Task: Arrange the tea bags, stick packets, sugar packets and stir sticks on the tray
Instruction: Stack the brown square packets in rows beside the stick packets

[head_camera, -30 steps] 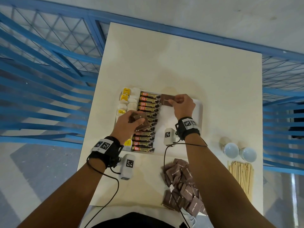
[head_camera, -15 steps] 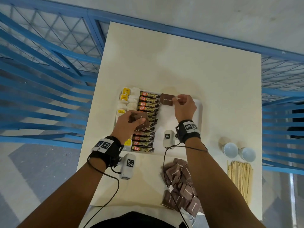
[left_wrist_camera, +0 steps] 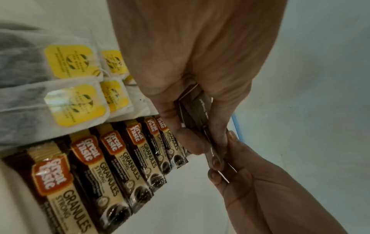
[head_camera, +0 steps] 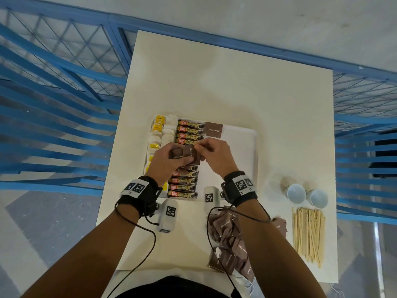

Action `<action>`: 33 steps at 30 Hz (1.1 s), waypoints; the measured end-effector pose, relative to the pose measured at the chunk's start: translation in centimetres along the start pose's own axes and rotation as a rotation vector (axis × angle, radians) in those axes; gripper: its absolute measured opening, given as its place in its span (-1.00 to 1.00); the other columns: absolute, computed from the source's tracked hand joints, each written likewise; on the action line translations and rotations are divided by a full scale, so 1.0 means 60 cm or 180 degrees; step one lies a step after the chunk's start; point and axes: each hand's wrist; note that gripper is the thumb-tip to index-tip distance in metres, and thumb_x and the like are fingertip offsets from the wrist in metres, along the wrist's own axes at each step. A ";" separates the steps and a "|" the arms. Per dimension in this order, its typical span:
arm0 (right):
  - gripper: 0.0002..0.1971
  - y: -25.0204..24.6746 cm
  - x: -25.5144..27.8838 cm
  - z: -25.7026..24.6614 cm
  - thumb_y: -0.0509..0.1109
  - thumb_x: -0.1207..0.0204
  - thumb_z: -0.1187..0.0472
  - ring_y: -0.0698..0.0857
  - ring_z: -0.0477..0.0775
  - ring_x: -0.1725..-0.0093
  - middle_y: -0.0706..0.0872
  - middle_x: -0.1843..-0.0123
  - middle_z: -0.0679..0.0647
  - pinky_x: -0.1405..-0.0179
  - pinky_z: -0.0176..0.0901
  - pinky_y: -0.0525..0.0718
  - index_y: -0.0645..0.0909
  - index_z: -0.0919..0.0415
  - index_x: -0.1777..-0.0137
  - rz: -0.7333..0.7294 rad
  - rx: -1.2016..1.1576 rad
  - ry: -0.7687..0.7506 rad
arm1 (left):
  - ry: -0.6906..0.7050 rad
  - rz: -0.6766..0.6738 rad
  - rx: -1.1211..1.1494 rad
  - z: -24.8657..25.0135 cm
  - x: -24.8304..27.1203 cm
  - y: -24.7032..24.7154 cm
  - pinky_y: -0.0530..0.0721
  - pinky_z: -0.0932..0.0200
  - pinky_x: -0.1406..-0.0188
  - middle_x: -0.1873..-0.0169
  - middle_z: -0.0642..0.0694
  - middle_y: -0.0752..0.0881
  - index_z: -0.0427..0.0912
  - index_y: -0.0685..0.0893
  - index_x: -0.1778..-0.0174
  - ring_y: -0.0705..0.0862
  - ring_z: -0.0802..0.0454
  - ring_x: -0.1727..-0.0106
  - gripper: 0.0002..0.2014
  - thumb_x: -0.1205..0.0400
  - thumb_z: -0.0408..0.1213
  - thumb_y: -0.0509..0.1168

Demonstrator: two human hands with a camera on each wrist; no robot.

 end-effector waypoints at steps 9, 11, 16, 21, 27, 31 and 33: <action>-0.86 0.009 0.028 -0.003 0.44 -0.66 0.21 0.78 0.02 0.29 0.84 0.13 0.18 0.28 -0.09 0.74 0.71 0.27 -0.09 -0.0229 -0.0522 0.0530 | 0.0082 0.0164 0.0089 0.003 0.001 0.007 0.87 -0.02 0.21 -0.05 -0.16 0.82 -0.27 0.66 -0.25 0.87 -0.05 0.04 -0.59 -0.53 -0.34 0.60; -0.90 -0.001 0.025 0.000 0.44 -0.65 0.24 0.74 -0.07 0.35 0.83 0.18 0.15 0.31 -0.23 0.70 0.72 0.25 -0.07 -0.0148 -0.0327 0.0420 | 0.0056 0.0086 0.0103 0.005 -0.002 0.006 0.87 -0.04 0.20 -0.09 -0.19 0.80 -0.23 0.67 -0.24 0.86 -0.10 -0.01 -0.67 -0.59 -0.32 0.55; -0.89 -0.011 0.017 0.002 0.45 -0.65 0.14 0.72 -0.13 0.35 0.81 0.17 0.01 0.32 -0.28 0.68 0.72 0.12 -0.10 -0.0083 -0.0099 0.0331 | -0.0002 0.0160 0.0335 0.007 -0.008 0.005 0.88 -0.12 0.15 -0.10 -0.23 0.80 -0.24 0.66 -0.23 0.88 -0.19 0.04 -0.75 -0.65 -0.41 0.47; -0.74 0.000 0.021 0.004 0.54 -0.58 0.16 0.83 0.02 0.26 0.85 0.11 0.14 0.33 -0.13 0.75 0.67 0.28 -0.18 -0.0026 -0.0609 0.0521 | 0.0018 0.0136 0.0419 0.004 -0.009 0.012 0.86 -0.23 0.03 -0.13 -0.24 0.82 -0.23 0.66 -0.23 0.86 -0.23 -0.08 -0.72 -0.63 -0.44 0.49; -0.86 -0.043 -0.021 0.037 0.51 -0.59 0.10 0.78 0.03 0.19 0.83 0.11 0.00 0.15 -0.04 0.74 0.74 0.13 -0.06 0.0845 -0.0025 0.0648 | -0.0021 0.0105 0.0445 0.001 -0.004 0.007 0.86 -0.06 0.17 0.08 -0.26 0.84 -0.35 0.63 -0.26 0.87 -0.18 0.09 -0.75 -0.67 -0.53 0.40; -0.82 -0.056 -0.043 0.046 0.50 -0.59 0.09 0.69 0.03 0.09 0.80 0.08 0.00 0.04 -0.16 0.62 0.78 0.18 -0.08 0.0937 0.0444 0.0691 | -0.0089 0.0091 0.0448 -0.007 -0.007 -0.001 0.86 -0.20 0.07 0.17 -0.20 0.82 -0.31 0.66 -0.19 0.84 -0.16 0.13 -0.80 -0.67 -0.53 0.40; -0.81 -0.055 -0.051 0.046 0.50 -0.59 0.10 0.67 0.03 0.11 0.78 0.11 0.03 0.15 -0.24 0.53 0.78 0.23 -0.04 0.0939 0.0525 0.0681 | -0.0088 0.0058 0.0448 -0.009 -0.007 -0.002 0.86 -0.20 0.07 0.19 -0.21 0.82 -0.31 0.66 -0.18 0.83 -0.16 0.14 -0.81 -0.67 -0.54 0.39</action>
Point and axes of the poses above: each hand's wrist, its own x-axis away from the middle knuckle, its own y-axis out of the palm, z = x × y
